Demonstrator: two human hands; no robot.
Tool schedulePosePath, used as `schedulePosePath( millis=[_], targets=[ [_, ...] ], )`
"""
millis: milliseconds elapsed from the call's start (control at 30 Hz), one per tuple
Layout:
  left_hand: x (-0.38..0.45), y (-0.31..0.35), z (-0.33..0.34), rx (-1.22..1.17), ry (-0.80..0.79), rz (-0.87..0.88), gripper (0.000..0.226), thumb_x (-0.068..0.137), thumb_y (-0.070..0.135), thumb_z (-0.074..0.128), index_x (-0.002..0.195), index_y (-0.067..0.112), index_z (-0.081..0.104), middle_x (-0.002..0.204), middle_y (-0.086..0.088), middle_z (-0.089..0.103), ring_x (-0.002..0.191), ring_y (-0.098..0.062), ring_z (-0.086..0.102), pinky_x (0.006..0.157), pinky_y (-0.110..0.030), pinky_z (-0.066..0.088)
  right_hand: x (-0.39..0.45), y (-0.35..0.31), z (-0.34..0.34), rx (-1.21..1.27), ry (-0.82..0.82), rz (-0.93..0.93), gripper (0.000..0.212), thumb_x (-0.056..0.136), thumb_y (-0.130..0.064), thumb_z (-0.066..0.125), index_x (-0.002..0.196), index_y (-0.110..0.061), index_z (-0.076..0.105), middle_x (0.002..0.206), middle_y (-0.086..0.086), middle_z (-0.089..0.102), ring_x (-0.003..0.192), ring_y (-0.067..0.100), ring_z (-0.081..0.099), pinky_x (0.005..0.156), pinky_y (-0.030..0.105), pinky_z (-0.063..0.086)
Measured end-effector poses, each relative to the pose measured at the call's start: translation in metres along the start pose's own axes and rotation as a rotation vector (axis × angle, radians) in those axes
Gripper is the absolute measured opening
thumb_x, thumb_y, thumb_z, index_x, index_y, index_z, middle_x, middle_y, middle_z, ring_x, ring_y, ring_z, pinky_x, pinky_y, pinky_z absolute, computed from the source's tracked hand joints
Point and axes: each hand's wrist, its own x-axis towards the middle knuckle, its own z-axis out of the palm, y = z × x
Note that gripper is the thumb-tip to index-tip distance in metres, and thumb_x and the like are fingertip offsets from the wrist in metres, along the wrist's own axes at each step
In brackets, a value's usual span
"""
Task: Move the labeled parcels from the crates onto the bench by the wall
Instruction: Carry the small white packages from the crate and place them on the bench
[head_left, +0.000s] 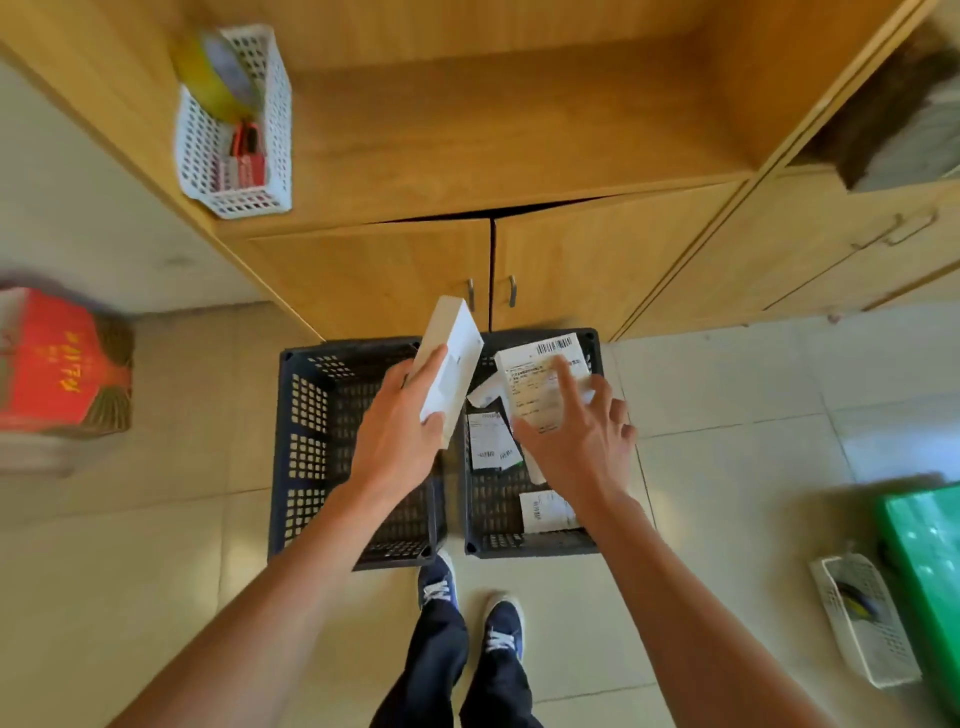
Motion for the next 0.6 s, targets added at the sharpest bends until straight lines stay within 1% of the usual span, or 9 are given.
schedulePosePath(
  millis=[100, 167, 233, 300, 333, 400, 500, 600],
  targets=[
    [-0.037, 0.010, -0.055, -0.008, 0.075, -0.016, 0.076, 0.096, 0.012, 0.062, 0.159, 0.034, 0.026, 0.149, 0.002, 0.042, 0.132, -0.018, 0.047, 0.099, -0.035, 0.053, -0.028, -0.039, -0.038, -0.002, -0.010, -0.079, 0.089, 0.075, -0.077, 0.054, 0.149, -0.048, 0.015, 0.142, 0.006, 0.035, 0.123, 0.034, 0.041, 0.100, 0.052, 0.040],
    [-0.062, 0.009, -0.092, 0.007, 0.139, -0.042, 0.074, 0.097, 0.012, 0.062, 0.159, 0.033, 0.027, 0.147, 0.001, 0.044, 0.129, -0.018, 0.049, 0.096, -0.033, 0.054, -0.047, -0.068, -0.058, -0.035, -0.027, -0.140, 0.089, 0.077, -0.077, 0.053, 0.151, -0.047, 0.013, 0.144, 0.006, 0.033, 0.125, 0.034, 0.038, 0.102, 0.051, 0.038],
    [-0.089, 0.003, -0.128, 0.016, 0.197, -0.107, 0.073, 0.098, 0.013, 0.062, 0.159, 0.033, 0.027, 0.147, 0.000, 0.045, 0.126, -0.019, 0.052, 0.091, -0.030, 0.054, -0.066, -0.100, -0.072, -0.058, -0.056, -0.203, 0.090, 0.079, -0.076, 0.054, 0.153, -0.046, 0.011, 0.146, 0.006, 0.031, 0.128, 0.034, 0.036, 0.102, 0.050, 0.035],
    [-0.113, -0.007, -0.163, 0.012, 0.251, -0.162, 0.071, 0.098, 0.014, 0.062, 0.158, 0.031, 0.029, 0.148, 0.000, 0.044, 0.126, -0.019, 0.053, 0.094, -0.029, 0.053, -0.083, -0.133, -0.082, -0.067, -0.065, -0.275, 0.091, 0.080, -0.076, 0.054, 0.153, -0.046, 0.009, 0.149, 0.005, 0.028, 0.129, 0.034, 0.034, 0.103, 0.050, 0.034],
    [-0.125, -0.014, -0.179, 0.008, 0.278, -0.185, 0.071, 0.098, 0.014, 0.062, 0.158, 0.031, 0.030, 0.147, -0.001, 0.045, 0.126, -0.020, 0.054, 0.097, -0.032, 0.052, -0.091, -0.151, -0.085, -0.073, -0.066, -0.316, 0.091, 0.080, -0.076, 0.053, 0.154, -0.046, 0.008, 0.152, 0.005, 0.026, 0.130, 0.035, 0.034, 0.104, 0.051, 0.034],
    [-0.148, -0.035, -0.211, 0.007, 0.312, -0.236, 0.072, 0.096, 0.014, 0.063, 0.158, 0.033, 0.031, 0.144, -0.003, 0.047, 0.125, -0.023, 0.054, 0.101, -0.038, 0.050, -0.107, -0.190, -0.088, -0.089, -0.080, -0.396, 0.091, 0.082, -0.076, 0.052, 0.155, -0.046, 0.006, 0.155, 0.005, 0.023, 0.135, 0.036, 0.031, 0.106, 0.052, 0.032],
    [-0.190, -0.084, -0.257, 0.015, 0.345, -0.327, 0.073, 0.094, 0.013, 0.061, 0.156, 0.038, 0.031, 0.145, -0.004, 0.045, 0.125, -0.027, 0.054, 0.102, -0.044, 0.048, -0.136, -0.248, -0.081, -0.110, -0.116, -0.490, 0.092, 0.083, -0.077, 0.050, 0.155, -0.045, 0.003, 0.158, 0.004, 0.020, 0.140, 0.036, 0.027, 0.110, 0.053, 0.030],
    [-0.245, -0.142, -0.304, 0.022, 0.416, -0.397, 0.074, 0.093, 0.015, 0.059, 0.155, 0.040, 0.030, 0.153, -0.002, 0.041, 0.131, -0.026, 0.049, 0.102, -0.043, 0.047, -0.167, -0.308, -0.057, -0.126, -0.149, -0.572, 0.092, 0.083, -0.078, 0.048, 0.155, -0.044, 0.001, 0.160, 0.006, 0.019, 0.140, 0.037, 0.027, 0.111, 0.055, 0.032]
  ],
)
